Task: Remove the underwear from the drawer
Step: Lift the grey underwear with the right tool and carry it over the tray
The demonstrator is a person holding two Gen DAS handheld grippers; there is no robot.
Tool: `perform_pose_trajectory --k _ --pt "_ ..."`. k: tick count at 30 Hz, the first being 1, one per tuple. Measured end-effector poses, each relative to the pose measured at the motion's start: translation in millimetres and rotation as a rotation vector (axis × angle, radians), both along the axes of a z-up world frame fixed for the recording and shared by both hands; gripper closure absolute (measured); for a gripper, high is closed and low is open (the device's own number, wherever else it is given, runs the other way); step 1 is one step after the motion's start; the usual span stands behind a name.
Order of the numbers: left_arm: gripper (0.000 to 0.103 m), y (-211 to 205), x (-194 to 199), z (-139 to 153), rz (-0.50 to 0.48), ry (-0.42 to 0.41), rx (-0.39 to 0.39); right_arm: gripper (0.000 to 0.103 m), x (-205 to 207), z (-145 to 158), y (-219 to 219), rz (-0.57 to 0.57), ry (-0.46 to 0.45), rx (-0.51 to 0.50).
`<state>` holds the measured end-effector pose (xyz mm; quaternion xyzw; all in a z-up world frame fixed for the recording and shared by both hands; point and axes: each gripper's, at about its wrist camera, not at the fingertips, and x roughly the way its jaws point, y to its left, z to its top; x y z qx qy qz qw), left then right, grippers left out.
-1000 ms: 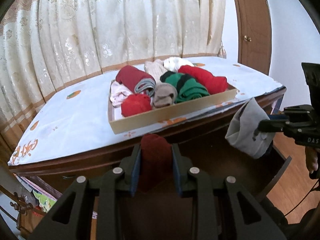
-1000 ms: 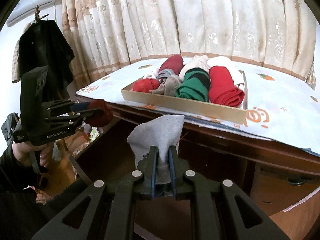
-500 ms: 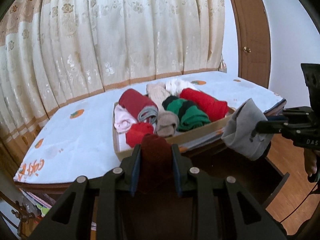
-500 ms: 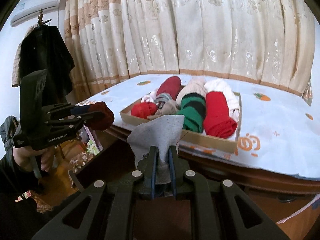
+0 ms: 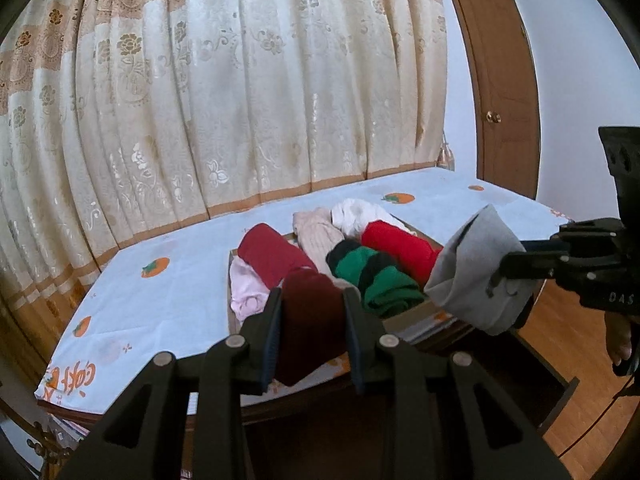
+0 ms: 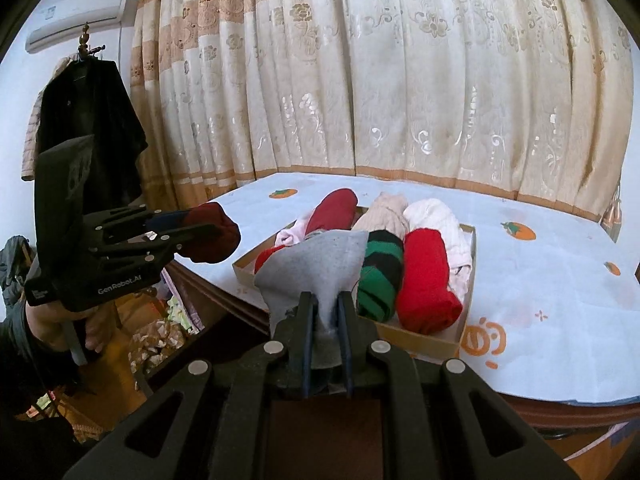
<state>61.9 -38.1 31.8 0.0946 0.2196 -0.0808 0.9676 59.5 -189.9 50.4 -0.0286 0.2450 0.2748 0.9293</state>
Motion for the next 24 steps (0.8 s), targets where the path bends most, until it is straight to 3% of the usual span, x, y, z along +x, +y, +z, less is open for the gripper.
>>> perform_pose_trajectory --k 24 --pt "0.076 19.5 52.4 13.0 0.058 -0.012 -0.027 0.090 49.9 17.2 0.5 -0.056 -0.019 0.009"
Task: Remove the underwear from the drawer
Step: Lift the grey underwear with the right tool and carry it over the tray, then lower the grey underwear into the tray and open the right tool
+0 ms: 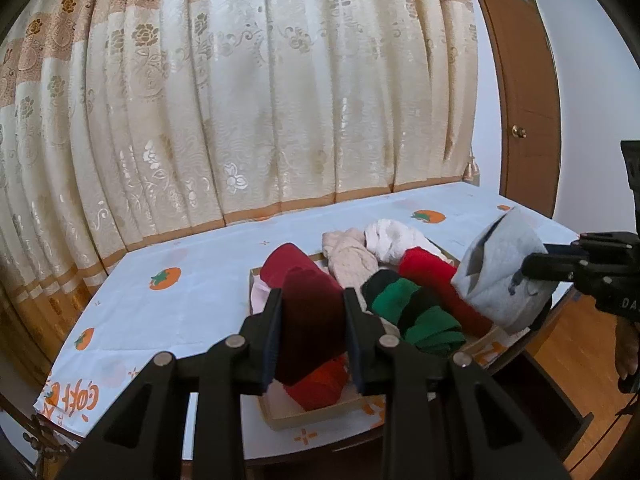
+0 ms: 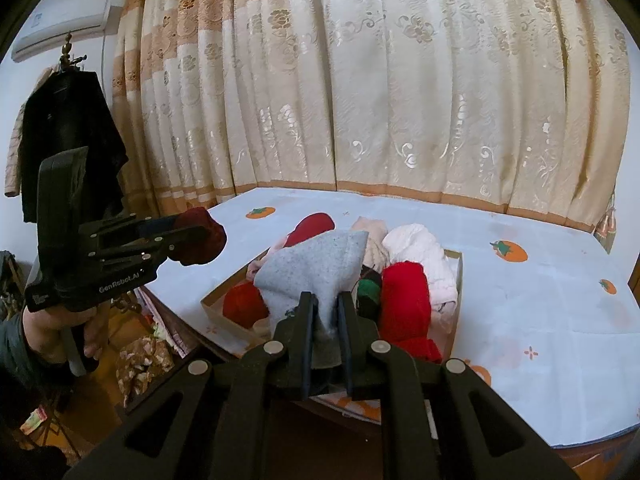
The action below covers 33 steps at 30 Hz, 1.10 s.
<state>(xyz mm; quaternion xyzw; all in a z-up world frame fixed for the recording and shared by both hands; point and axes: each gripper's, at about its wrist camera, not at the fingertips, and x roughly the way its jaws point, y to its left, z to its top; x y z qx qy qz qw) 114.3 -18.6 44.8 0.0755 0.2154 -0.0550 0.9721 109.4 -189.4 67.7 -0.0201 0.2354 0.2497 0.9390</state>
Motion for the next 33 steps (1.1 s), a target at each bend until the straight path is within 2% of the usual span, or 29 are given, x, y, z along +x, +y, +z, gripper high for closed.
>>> perform_pose_trajectory --k 21,33 --pt "0.076 -4.6 32.6 -0.7 0.008 0.041 0.007 0.090 42.7 13.4 3.1 -0.035 -0.007 -0.009" --pt "0.076 -5.3 46.3 -4.2 0.002 0.068 -0.008 0.090 62.8 9.9 6.6 -0.048 0.017 -0.021"
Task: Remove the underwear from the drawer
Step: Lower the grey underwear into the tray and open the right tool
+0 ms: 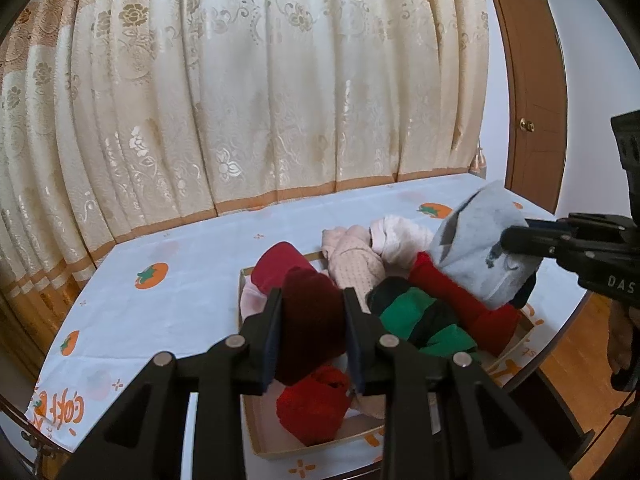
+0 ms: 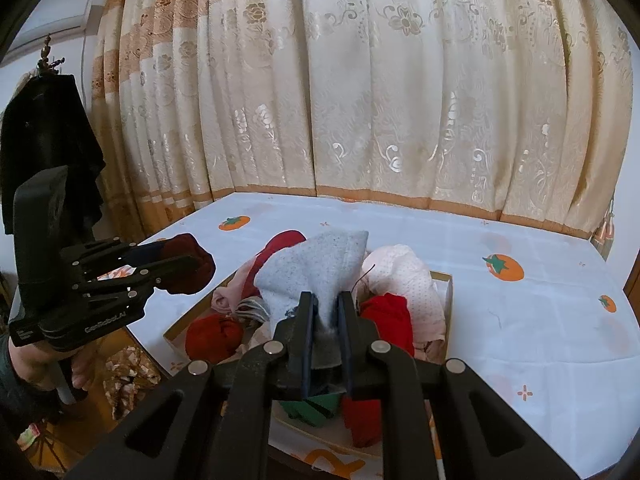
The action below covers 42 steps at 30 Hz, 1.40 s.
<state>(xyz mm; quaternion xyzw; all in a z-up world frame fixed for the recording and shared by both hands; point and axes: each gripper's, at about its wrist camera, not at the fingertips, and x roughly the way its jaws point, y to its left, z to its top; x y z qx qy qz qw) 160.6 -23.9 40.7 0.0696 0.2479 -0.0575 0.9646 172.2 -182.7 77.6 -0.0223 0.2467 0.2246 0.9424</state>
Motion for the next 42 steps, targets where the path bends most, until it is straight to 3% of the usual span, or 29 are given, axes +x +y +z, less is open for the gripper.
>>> perform_pose_trajectory --k 21,42 --pt "0.076 -10.5 26.9 -3.8 -0.015 0.031 -0.020 0.090 38.0 -8.9 4.9 -0.032 0.053 -0.030" --pt "0.076 -42.5 61.4 -35.7 -0.061 0.107 -0.025 0.090 82.6 -31.6 -0.3 -0.071 0.144 -0.044"
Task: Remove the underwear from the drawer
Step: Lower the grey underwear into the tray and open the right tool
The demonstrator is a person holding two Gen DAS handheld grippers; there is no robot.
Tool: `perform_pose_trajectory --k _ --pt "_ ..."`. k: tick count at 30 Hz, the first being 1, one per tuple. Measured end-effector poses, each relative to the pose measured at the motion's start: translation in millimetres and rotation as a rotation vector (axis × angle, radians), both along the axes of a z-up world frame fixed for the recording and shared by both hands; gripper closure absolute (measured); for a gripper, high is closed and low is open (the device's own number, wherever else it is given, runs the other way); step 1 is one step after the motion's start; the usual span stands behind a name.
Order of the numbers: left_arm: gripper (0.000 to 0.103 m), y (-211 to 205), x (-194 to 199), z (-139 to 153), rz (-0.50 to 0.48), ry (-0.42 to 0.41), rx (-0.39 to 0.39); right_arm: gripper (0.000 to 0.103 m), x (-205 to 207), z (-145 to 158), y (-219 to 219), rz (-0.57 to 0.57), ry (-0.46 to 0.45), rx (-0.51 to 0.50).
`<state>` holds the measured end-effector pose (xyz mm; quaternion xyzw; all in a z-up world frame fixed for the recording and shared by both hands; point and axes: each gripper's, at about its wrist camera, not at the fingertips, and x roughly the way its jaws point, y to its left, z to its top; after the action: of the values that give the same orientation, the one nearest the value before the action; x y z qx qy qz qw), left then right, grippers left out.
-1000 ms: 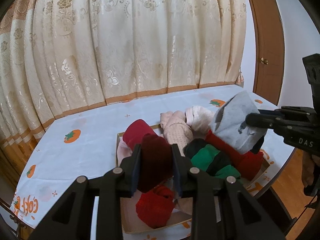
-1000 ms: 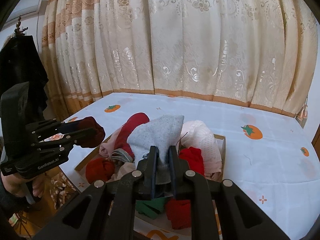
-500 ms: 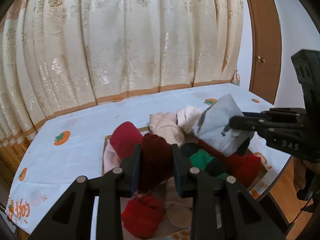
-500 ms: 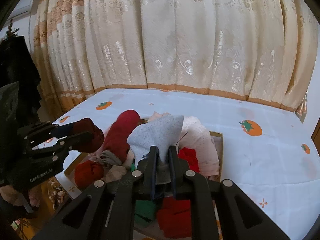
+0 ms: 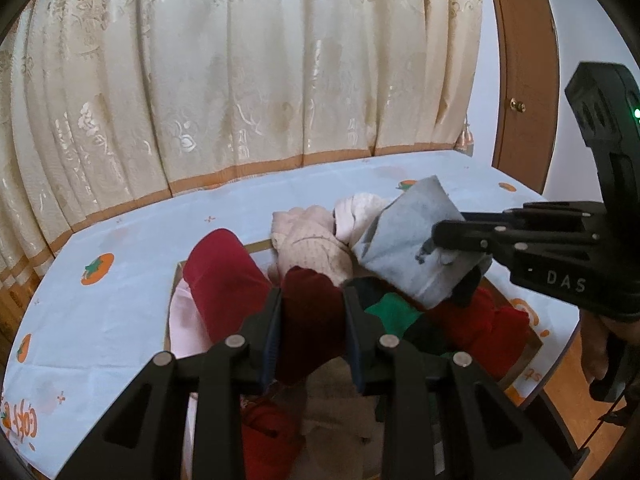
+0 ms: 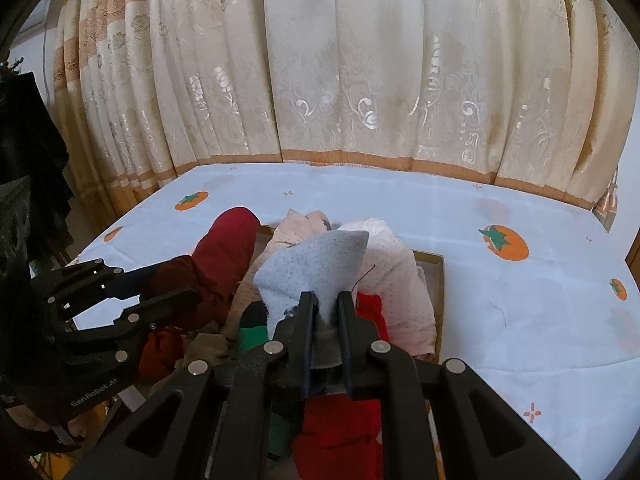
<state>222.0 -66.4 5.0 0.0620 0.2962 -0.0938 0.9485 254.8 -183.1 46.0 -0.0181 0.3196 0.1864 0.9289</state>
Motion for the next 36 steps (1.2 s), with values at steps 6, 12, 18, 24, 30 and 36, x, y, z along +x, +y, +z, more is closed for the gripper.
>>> perform_pose_trajectory --k 6,12,18,24,30,36 --pt "0.076 -2.4 6.5 -8.2 -0.002 0.020 0.005 0.090 7.9 -3.2 1.7 0.002 0.013 -0.004" --pt "0.076 -3.6 11.3 -15.2 -0.005 0.039 0.014 0.090 14.4 -11.3 6.7 0.003 0.032 -0.017" --pt "0.065 -1.4 13.4 -18.9 0.001 0.051 0.008 0.090 21.9 -21.4 8.4 0.000 0.071 -0.028" --pt "0.059 -2.5 4.8 -15.4 -0.006 0.039 0.009 0.056 18.7 -20.8 6.8 -0.008 0.081 -0.038" --pt "0.052 3.8 -7.1 -10.3 0.000 0.028 -0.010 0.043 9.3 -18.8 5.0 -0.014 0.069 -0.032" --pt "0.039 13.0 -25.0 0.5 0.016 -0.005 -0.041 0.042 -9.3 -12.1 -0.5 -0.024 0.045 -0.013"
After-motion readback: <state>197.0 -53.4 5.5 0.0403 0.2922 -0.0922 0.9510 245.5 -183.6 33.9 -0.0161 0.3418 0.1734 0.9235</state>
